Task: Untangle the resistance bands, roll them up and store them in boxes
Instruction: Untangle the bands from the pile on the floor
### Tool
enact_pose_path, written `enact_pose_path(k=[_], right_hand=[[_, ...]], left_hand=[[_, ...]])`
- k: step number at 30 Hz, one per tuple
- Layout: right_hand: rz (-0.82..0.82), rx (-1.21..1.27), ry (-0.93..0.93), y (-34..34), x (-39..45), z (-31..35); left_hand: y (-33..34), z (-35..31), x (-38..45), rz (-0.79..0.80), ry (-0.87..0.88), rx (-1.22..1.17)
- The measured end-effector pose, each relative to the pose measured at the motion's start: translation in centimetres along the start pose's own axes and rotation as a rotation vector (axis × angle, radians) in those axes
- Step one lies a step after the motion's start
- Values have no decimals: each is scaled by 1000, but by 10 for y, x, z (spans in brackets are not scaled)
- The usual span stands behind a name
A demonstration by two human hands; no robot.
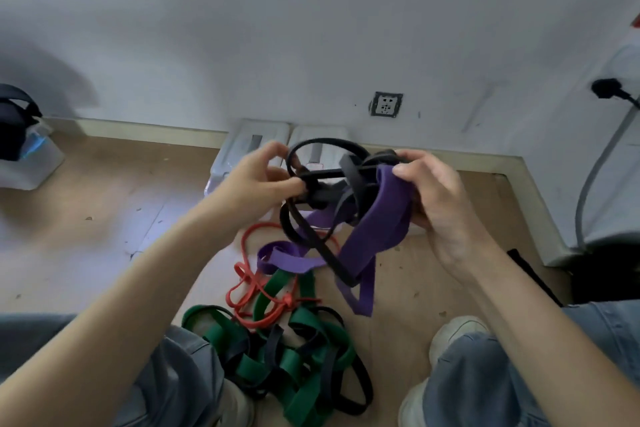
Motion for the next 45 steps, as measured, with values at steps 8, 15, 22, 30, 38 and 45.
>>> enact_pose_path(k=[8,15,22,30,38,45], right_hand=[[161,-839,-63,3,3,-10],[525,-652,-228,35,-12,-6],[260,-792,-265,14,0,-8],[94,-479,-82,-17,12,0],[311,-234,-43,21,-9,-2],[264,-293,22,9,0,-19]], left_hand=[[22,-3,-8,104,-152,-321],[17,-5,0,157,-175,-653],[9,6,-4,191,-120,-111],[-21,24,6,-76,-18,676],[56,20,-5,21,44,-209],[39,21,-8,75,-42,-505]])
Point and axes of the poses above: each hand's wrist, its own x-axis towards the middle knuckle, its own y-axis out of the palm, z = x × y, the point moved 6 cm from there along x, towards the middle knuckle, and after that the axes turned 1 degree about -y, right-handed, at the moved point
